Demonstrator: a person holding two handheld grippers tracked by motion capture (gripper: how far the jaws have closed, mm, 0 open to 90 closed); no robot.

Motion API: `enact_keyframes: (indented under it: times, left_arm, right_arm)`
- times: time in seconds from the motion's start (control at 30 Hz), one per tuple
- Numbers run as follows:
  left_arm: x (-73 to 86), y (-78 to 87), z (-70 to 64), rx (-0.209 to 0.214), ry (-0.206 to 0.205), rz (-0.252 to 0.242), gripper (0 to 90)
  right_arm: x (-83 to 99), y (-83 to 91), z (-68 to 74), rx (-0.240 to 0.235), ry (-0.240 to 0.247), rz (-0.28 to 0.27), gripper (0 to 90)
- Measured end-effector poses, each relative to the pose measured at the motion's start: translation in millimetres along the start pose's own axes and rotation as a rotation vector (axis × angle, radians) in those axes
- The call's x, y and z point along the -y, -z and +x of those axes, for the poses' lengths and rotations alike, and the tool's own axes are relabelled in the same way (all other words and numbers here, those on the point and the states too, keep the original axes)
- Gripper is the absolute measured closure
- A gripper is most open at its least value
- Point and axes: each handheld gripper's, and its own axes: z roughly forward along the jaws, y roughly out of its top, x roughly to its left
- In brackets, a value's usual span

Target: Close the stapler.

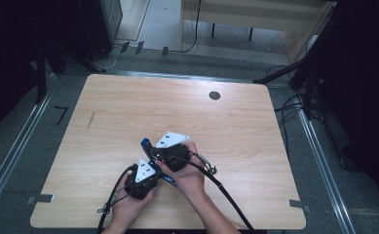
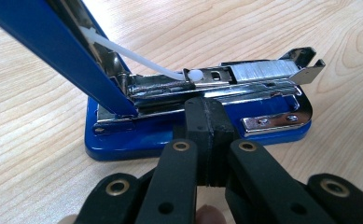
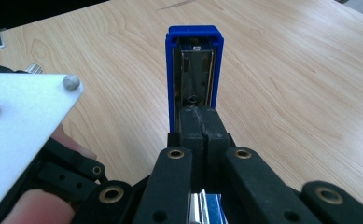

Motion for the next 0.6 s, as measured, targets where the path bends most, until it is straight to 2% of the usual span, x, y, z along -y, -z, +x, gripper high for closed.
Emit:
enact_keyframes:
  times: [0.6]
  left_arm:
    - [-0.1,0.1,0.0,-0.001,-0.001,0.001,90.0]
  right_arm:
    - [6.4,24.4,-3.5,-0.010,-0.004,-0.034,90.0]
